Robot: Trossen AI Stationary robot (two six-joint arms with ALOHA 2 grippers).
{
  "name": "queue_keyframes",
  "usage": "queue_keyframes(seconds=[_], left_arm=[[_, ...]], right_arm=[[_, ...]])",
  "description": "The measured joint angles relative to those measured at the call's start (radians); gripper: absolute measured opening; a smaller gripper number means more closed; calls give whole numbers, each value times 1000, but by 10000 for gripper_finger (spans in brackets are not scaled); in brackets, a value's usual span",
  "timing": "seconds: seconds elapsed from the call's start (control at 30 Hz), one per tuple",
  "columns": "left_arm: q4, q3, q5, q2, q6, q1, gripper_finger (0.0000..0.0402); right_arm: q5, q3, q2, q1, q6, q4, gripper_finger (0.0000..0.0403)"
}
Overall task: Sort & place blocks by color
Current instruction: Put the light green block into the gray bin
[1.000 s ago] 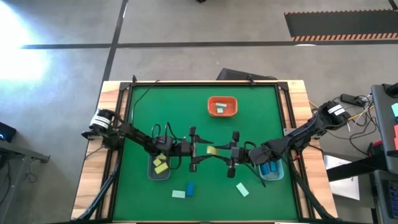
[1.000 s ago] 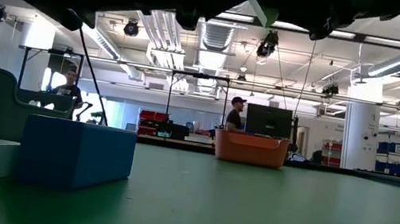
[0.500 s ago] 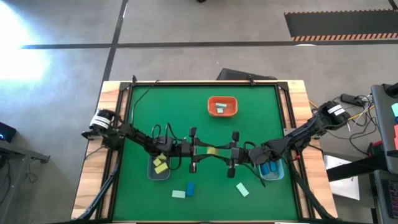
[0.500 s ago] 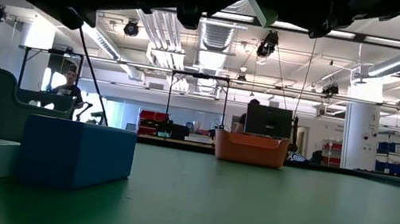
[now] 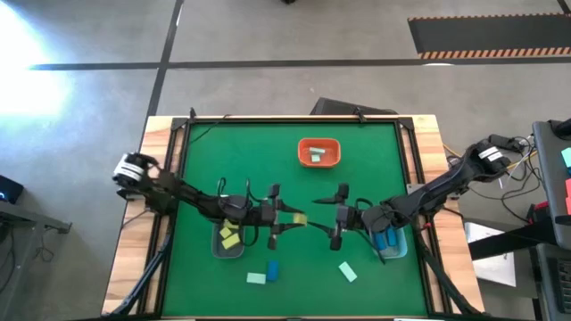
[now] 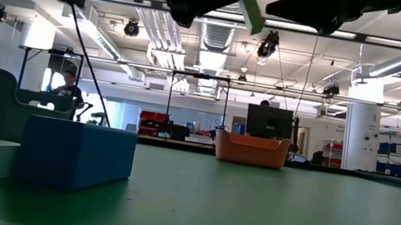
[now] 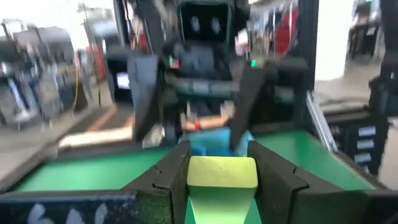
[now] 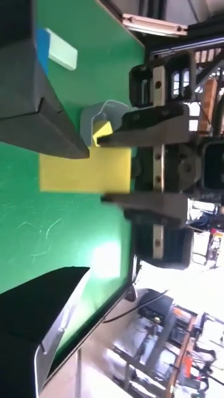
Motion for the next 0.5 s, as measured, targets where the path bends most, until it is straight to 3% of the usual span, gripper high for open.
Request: queue_keyframes(seconds=[0.1,0.2,0.37,0.5], left_arm=[[-239,3,-42,-101,-45,-19,116],[-606,27,-83,-224,-143,-40,116],[-1285,117,-111,-397,-478,-74,116],[-1615,158,-105,-466,-658,-102,116]], right_arm=[[0,0,-44,0,51,-79,292],[1,0,-74,0,90,-141,291],[1,-1,-81,0,94,-156,280],[4,-2,-73,0,92,-161,271]])
